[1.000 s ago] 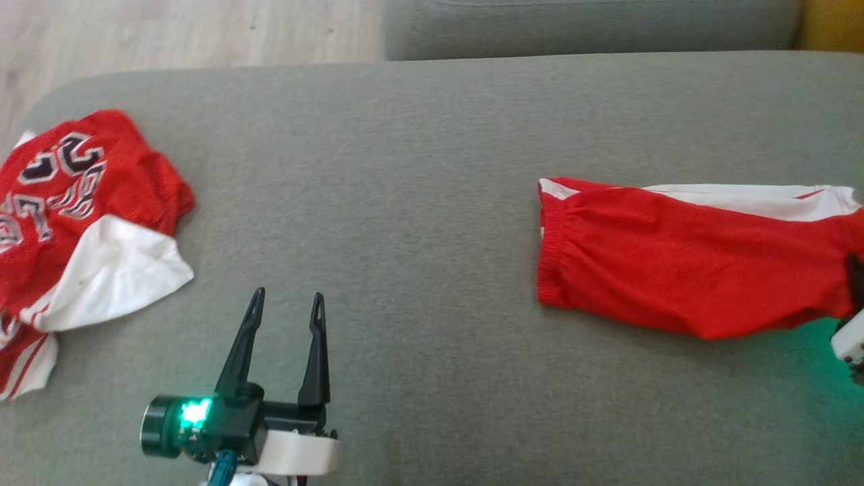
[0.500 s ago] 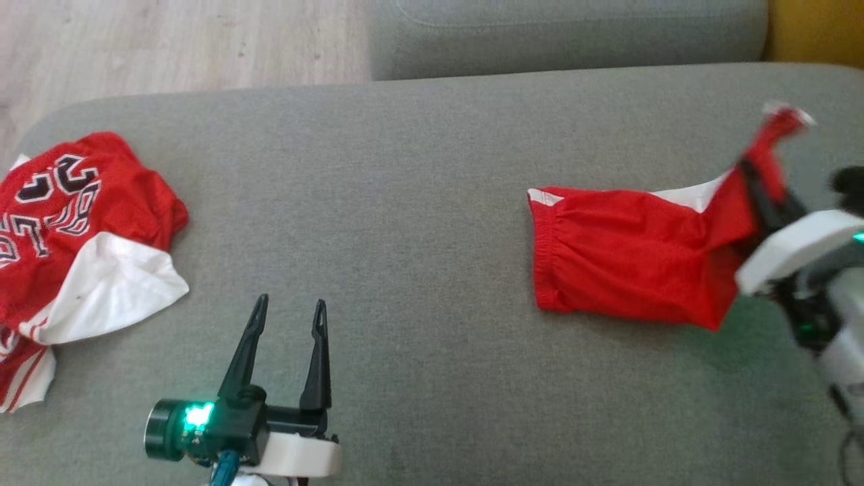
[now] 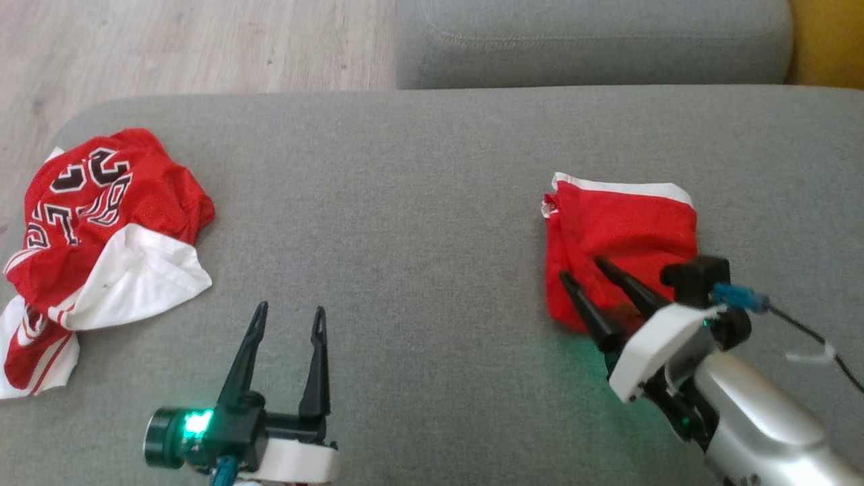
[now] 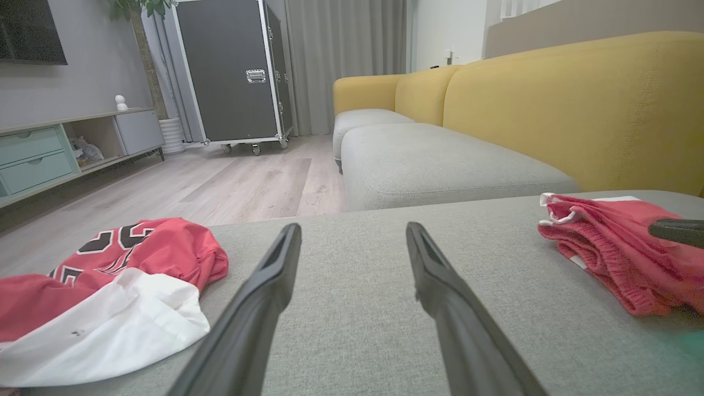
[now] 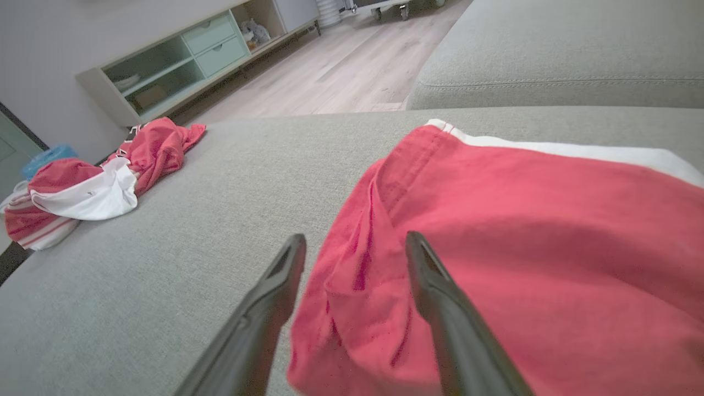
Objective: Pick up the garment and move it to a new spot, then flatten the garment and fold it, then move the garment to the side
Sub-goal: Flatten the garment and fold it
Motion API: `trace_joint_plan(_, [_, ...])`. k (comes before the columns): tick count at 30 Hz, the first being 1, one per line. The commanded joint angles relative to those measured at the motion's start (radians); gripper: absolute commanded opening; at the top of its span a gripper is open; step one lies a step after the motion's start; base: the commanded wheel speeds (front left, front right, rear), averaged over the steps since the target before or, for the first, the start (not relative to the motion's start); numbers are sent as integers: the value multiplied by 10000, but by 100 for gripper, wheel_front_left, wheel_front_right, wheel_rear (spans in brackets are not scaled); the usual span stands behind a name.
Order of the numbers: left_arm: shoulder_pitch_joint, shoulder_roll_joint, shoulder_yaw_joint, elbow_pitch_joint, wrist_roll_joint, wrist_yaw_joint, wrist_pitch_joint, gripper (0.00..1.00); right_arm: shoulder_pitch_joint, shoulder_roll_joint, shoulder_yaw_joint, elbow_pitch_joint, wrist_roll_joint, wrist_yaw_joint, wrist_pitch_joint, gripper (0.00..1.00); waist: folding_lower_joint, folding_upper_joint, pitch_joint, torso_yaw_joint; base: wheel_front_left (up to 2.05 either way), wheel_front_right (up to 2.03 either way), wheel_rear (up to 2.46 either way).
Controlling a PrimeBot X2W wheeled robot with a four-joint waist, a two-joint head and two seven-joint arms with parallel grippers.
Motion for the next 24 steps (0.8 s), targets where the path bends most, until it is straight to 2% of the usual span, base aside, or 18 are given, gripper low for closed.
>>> trace_joint_plan(1, [-47,-44,468,-364,7,15,-49,100,21,-9,-132,-407,-78,-7,-352,100,0,-1,-105,-28,0,0,0])
trace_joint_plan(7, [425,-102,744,-498,-173,184,-49,100,983,-232,-1242,-845,-960,-7,-1535,100,0,-1,-690,-269,0,0,0])
trace_joint_plan(11, [884,-141,995,-730,-312,337,-49,100,1920,-177,-2673,-1550,-2008,-7,-1725,100,0,-1,-988,-492,0,0,0])
trace_joint_plan(15, [1291,-156,1200,-1006,-241,385,-49,100,3302,371,-4393,-2406,-3432,-7,-1736,100,0,-1,-1192,-588,0,0,0])
trace_joint_plan(18, [1548,-155,1288,-1166,-73,372,-49,100,4125,863,-4997,-2742,-3989,-7,-1737,100,0,-1,-1268,-567,0,0,0])
trace_joint_plan(19, [1620,-158,1301,-1191,-26,363,-49,100,4322,941,-5012,-2746,-4105,-7,-1738,93,0,-1,-1290,-533,0,0,0])
trace_joint_plan(20, [1675,-164,1307,-1211,3,351,-49,100,4460,987,-5005,-2729,-4191,-7,-1738,32,0,-1,-1308,-493,0,0,0])
trace_joint_plan(21, [1709,-171,1297,-1228,29,332,-49,100,4546,1033,-5038,-2689,-4231,-7,-1738,0,0,-1,-1321,-439,0,0,0])
trace_joint_plan(24, [1748,-193,1208,-1283,122,292,-49,100,4526,1103,-5062,-2367,-4223,-7,-1739,0,0,-1,-1322,-200,0,0,0])
